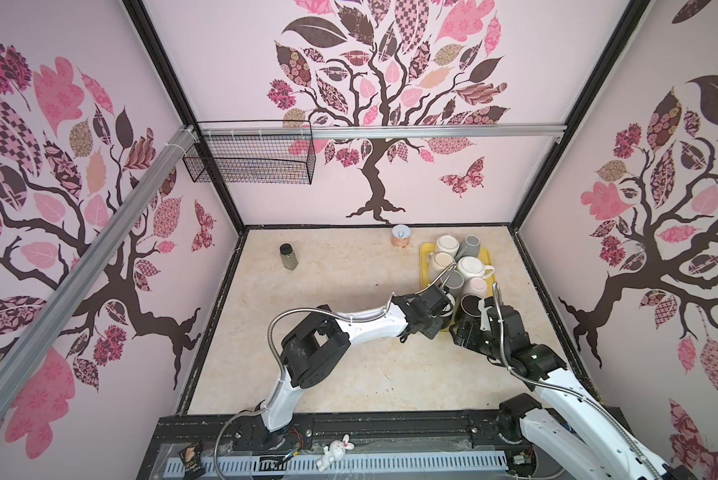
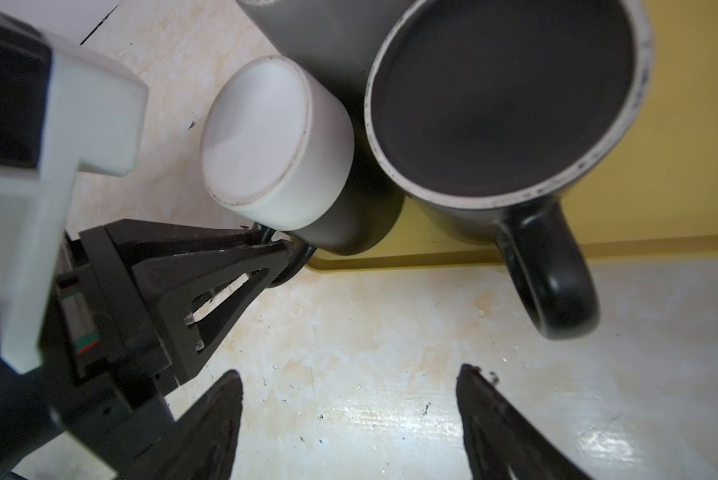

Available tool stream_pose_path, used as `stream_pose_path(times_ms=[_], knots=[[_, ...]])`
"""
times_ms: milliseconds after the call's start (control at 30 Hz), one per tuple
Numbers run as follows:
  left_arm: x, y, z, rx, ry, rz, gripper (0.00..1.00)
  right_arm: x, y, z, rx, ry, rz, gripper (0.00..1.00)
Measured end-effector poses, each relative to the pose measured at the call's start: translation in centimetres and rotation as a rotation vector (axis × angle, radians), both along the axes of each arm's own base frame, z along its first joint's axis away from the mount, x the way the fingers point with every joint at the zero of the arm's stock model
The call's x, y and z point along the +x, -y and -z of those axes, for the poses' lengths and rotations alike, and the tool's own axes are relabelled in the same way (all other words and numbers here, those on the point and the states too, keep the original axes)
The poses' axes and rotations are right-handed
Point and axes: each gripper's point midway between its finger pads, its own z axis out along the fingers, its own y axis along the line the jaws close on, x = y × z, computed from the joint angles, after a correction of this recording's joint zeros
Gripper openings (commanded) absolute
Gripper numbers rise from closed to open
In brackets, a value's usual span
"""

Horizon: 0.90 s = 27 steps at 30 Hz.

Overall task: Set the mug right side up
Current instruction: 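Lower left gripper onto the upside-down black mug with white base and grasp, then lift the mug with left gripper while right gripper moves toward it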

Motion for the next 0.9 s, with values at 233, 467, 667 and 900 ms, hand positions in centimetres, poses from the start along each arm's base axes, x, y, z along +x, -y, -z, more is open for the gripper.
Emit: stream_pose_path(times_ms=[233,467,667,900], knots=[[-0.1,-0.1,-0.6,0.002,0.009,0.012,0.0,0.0,0.0,-0.3,0.004,0.014,0.002,0.82],[-0.7,-1.0,-3.4,-0.042,0.022,0.016,0.0,0.0,0.2,-0.9,0.01,0.04,0.009,0.81],[-0.7,-2.0,-4.7,-0.106,0.017,0.004,0.0,0.0,0.1,-1.8,0.029,0.074,0.008,0.73],[-0.1,-7.3,-8.6,-0.292,-0.018,-0.085,0.0,-0.1,-1.8,-4.5,0.136,0.162,-0.072,0.64]])
